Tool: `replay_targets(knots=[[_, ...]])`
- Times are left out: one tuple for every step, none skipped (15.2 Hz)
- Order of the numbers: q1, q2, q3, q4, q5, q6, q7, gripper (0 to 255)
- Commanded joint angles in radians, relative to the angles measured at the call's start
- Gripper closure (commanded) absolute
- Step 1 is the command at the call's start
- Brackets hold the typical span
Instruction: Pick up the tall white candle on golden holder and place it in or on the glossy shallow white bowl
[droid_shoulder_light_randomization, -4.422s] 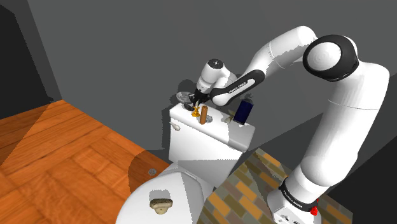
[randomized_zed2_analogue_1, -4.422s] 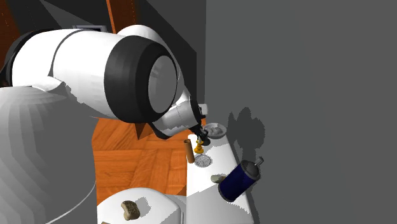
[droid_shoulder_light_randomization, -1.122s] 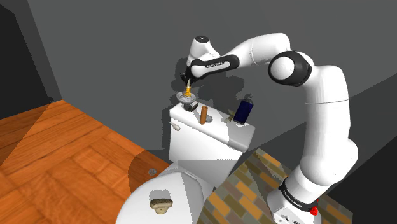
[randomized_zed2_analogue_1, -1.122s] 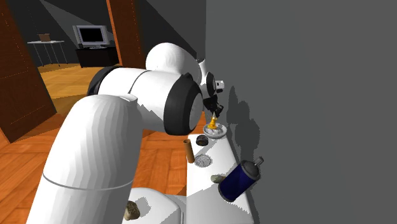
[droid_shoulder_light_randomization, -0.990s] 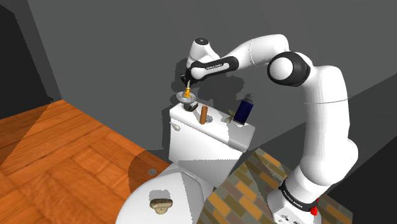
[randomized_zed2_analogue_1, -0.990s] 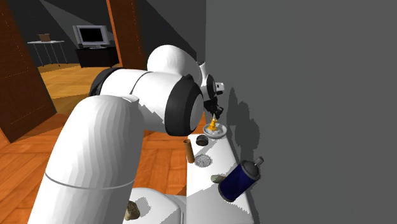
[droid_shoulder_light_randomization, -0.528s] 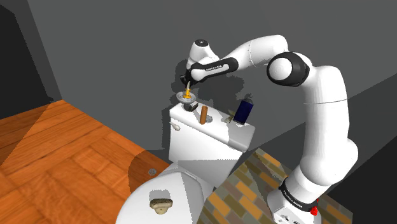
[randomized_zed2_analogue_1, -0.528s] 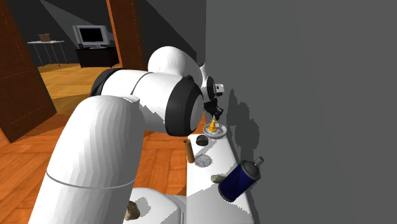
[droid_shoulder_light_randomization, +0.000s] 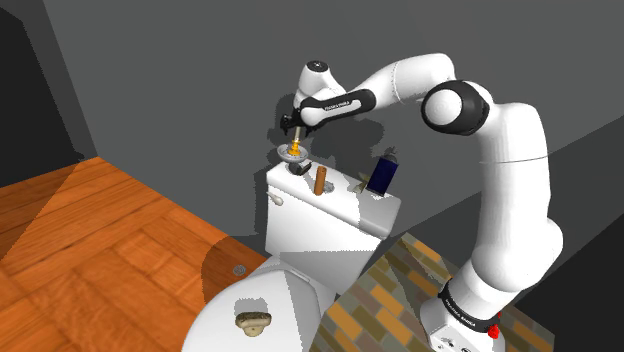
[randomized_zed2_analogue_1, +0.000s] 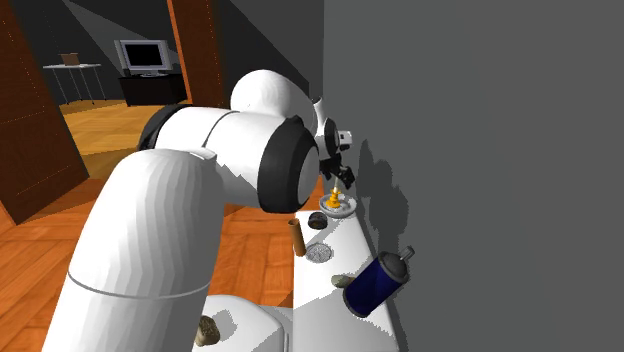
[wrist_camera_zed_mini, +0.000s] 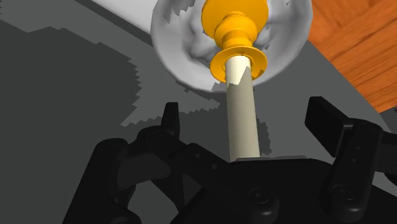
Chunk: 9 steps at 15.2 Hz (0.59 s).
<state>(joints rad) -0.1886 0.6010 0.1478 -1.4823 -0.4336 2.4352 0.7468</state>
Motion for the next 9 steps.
replay_targets(knots=[[0.001,-0.042,0.007,-0.022,0.006,-0.02,-0.001,0],[0.0,-0.07,0.012,-0.037,0.012,-0.034,-0.003,0],[0.0,-0.092,0.016,-0.047,0.016,-0.046,-0.004,0],[0.0,-0.092,0.016,-0.047,0.016,-0.046,-0.004,0],[0.0,-0.092,0.016,-0.047,0.016,-0.046,-0.004,0],[0.0,-0.092,0.016,-0.047,0.016,-0.046,-0.004,0],[0.0,-0.092,0.016,-0.047,0.016,-0.046,-0.004,0],[0.0,-0.092,0.016,-0.047,0.016,-0.046,-0.004,0],[0.0,-0.092,0.016,-0.047,0.016,-0.046,-0.004,0]])
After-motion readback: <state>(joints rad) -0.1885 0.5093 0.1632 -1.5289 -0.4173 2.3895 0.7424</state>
